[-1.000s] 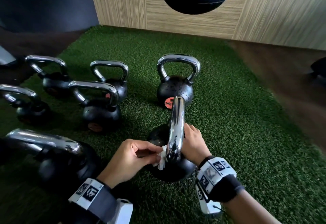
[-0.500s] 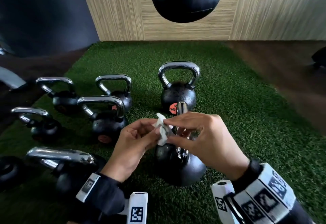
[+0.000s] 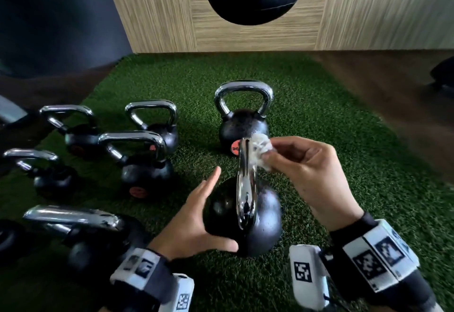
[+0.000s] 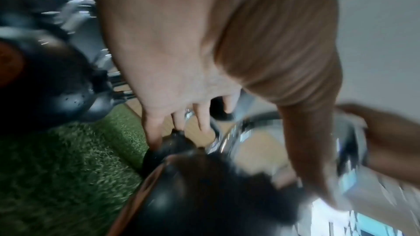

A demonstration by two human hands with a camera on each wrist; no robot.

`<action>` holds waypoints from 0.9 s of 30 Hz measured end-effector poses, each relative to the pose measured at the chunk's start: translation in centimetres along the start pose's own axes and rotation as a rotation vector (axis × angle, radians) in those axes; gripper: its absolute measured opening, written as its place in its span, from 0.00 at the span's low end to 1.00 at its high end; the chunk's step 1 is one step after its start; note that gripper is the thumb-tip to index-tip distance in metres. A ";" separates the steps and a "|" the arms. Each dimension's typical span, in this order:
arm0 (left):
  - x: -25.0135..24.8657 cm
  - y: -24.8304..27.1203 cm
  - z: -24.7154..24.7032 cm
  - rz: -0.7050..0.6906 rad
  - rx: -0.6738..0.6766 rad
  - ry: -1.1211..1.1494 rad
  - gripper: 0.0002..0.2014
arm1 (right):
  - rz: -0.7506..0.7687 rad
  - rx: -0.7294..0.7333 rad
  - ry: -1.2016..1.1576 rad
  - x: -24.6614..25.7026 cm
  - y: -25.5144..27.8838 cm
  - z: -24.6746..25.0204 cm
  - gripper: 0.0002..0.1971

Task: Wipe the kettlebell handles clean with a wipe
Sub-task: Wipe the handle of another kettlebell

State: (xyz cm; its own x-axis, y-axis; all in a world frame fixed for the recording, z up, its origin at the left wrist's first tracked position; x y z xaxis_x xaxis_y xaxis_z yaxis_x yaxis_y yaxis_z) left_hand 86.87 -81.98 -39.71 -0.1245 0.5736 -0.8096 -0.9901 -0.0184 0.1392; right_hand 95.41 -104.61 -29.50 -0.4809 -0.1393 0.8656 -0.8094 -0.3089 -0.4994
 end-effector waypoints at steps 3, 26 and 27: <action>0.0 -2.2 -3.9 -0.011 -0.143 -0.332 0.79 | -0.124 -0.068 -0.035 -2.2 0.0 1.0 0.13; 0.1 -3.5 -3.3 -0.283 -0.289 0.088 0.47 | -0.291 -0.155 0.443 -10.4 -1.2 -1.1 0.06; -0.1 -3.5 -3.4 -0.287 -0.286 0.088 0.47 | -0.232 -0.167 0.449 -10.0 -1.5 -1.2 0.05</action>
State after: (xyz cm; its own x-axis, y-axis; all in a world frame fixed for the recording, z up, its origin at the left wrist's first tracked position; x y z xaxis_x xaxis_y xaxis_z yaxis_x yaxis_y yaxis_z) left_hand 90.07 -84.70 -42.07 0.1669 0.5168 -0.8397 -0.9620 -0.1014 -0.2537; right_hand 101.07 -101.65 -37.43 -0.3505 0.3423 0.8718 -0.9366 -0.1252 -0.3274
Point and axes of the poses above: each hand's wrist, its own y-axis away from the middle knuckle, its own z-axis out of the back of the hand, x = y × z, the point moved 3 cm from there along -y, towards the middle knuckle, and after that the axes turned 11 degrees about z, right-handed, at the moved point
